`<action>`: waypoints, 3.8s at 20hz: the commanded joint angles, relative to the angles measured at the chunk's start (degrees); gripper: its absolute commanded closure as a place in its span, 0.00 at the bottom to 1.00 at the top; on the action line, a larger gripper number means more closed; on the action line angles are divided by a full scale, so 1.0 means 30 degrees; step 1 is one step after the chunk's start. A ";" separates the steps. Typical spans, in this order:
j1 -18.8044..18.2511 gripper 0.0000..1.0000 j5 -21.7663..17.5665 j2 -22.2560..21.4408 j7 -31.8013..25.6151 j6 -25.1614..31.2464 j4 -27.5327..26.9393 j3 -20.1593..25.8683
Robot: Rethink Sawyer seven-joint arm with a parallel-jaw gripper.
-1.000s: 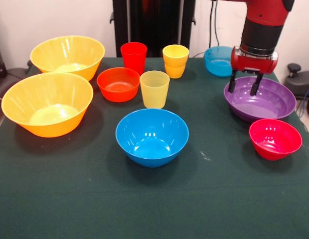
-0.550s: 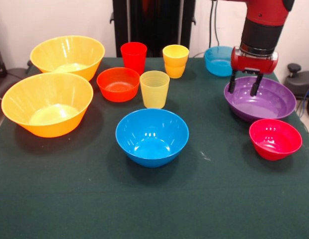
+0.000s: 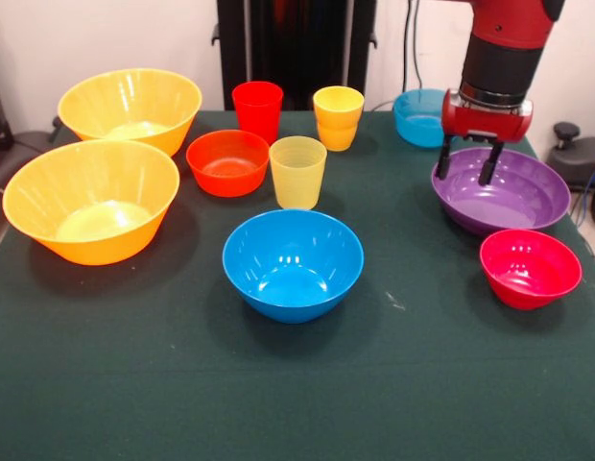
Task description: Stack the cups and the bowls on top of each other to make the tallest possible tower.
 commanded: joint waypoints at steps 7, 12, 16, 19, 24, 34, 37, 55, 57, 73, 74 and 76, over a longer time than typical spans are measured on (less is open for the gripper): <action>-0.0481 0.00 -0.0086 0.0327 0.2193 0.0788 -0.0482 0.1390; -0.0274 0.00 -0.0302 0.0404 0.2081 0.0911 -0.0321 0.1047; 0.0041 0.00 -0.0529 0.0516 0.1787 0.1642 -0.0499 0.0288; -0.0501 0.00 -0.0828 0.0422 0.1356 0.1530 -0.0307 0.0571; -0.0951 0.00 -0.1158 0.0391 0.1174 0.0894 0.0095 0.0851; -0.1064 0.00 -0.1765 0.0886 0.1748 -0.0962 0.0929 0.1125; -0.1034 0.00 -0.1908 0.1051 0.1989 -0.1519 0.1167 0.1208; -0.2428 0.00 -0.1914 0.1755 0.3029 -0.4509 0.1849 0.3280; -0.2665 0.00 -0.1851 0.1790 0.3087 -0.4572 0.1961 0.3612; -0.3379 1.00 -0.1218 0.1562 0.3228 -0.4300 0.2895 0.4365; -0.3077 1.00 -0.1109 0.1489 0.3068 -0.4029 0.2730 0.3985; -0.2982 1.00 -0.1061 0.1478 0.3015 -0.3909 0.2662 0.3851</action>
